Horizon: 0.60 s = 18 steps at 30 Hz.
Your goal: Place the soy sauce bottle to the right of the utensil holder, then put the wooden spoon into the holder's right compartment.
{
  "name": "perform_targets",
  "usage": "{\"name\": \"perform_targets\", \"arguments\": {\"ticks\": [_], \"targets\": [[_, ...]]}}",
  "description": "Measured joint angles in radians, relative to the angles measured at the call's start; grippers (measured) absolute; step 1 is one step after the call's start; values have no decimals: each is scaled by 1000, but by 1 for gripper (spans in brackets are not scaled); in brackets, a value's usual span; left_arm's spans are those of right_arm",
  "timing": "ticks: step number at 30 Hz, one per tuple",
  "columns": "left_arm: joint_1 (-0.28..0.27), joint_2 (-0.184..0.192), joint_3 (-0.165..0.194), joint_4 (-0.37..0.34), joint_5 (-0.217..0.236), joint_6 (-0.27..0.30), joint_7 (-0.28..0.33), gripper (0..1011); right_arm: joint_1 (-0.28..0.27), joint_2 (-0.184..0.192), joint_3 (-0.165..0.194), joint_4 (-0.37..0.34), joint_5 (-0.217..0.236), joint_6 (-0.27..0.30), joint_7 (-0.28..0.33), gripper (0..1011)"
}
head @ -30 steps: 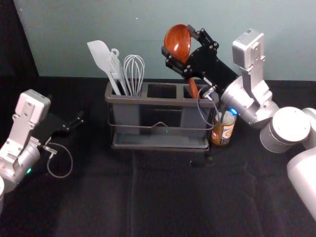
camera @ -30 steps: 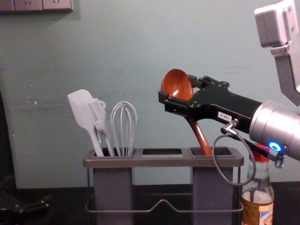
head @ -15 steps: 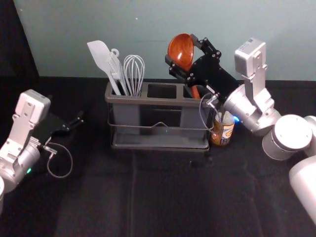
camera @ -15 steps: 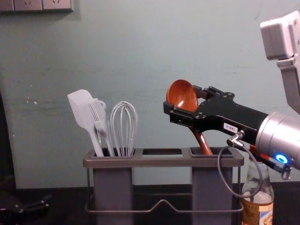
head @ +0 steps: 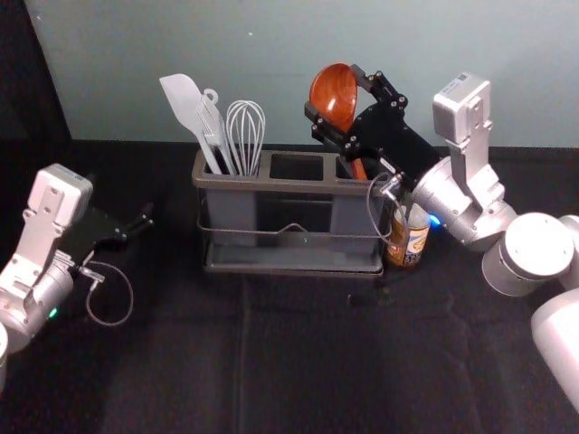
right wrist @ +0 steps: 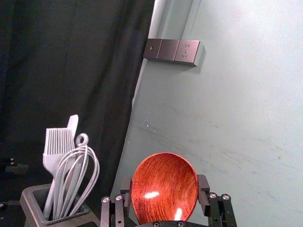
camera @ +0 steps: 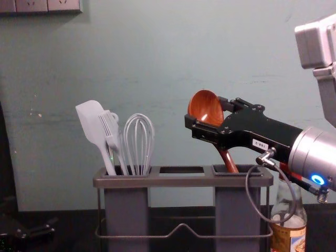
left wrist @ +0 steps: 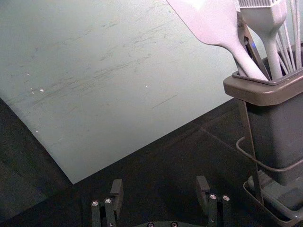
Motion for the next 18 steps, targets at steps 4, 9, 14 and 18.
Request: {"name": "perform_targets", "arguments": {"ticks": [4, 9, 14, 18], "targets": [[0, 0, 0, 0, 0, 0, 0, 1005, -3, 0, 2, -2, 0, -1, -1, 840], [0, 0, 0, 0, 0, 0, 0, 1005, -7, 0, 8, -4, 5, -2, -2, 915], [0, 0, 0, 0, 0, 0, 0, 1005, -11, -1, 13, -7, 13, -5, -2, 1004], [0, 0, 0, 0, 0, 0, 0, 1005, -14, 0, 17, -14, 18, -5, -2, 1004]]}}
